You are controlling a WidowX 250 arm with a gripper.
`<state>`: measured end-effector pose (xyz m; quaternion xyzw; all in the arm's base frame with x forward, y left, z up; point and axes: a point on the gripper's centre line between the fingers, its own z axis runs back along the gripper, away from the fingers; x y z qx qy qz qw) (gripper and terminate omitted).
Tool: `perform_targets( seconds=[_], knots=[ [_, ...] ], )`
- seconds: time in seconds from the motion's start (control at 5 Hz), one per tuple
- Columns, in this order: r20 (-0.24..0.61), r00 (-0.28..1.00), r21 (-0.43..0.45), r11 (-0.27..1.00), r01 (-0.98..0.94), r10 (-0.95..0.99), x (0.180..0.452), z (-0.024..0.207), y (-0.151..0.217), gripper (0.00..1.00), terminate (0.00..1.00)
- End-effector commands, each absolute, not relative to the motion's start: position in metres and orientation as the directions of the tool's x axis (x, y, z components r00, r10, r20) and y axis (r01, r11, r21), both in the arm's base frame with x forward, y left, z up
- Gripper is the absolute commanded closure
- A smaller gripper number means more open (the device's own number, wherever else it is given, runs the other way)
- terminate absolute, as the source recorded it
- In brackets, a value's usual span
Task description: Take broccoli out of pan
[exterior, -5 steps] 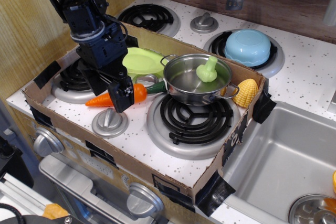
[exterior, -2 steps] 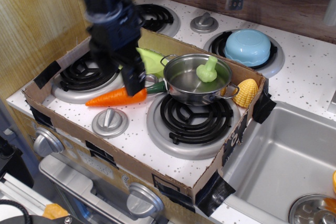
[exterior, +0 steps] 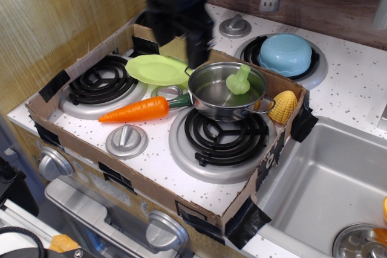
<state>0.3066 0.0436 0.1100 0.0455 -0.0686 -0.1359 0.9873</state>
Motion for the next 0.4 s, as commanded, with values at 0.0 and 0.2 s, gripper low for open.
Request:
perform_targets(
  seconds=[0.0, 0.2],
  knots=[
    [0.231, 0.913, 0.101, 0.941, 0.322, -0.337, 0.349, 0.113, 0.019, 0.00, 0.00],
    [0.263, 0.910, 0.087, 0.947, 0.308, -0.320, 0.350, 0.096, 0.017, 0.00, 0.00]
  ],
)
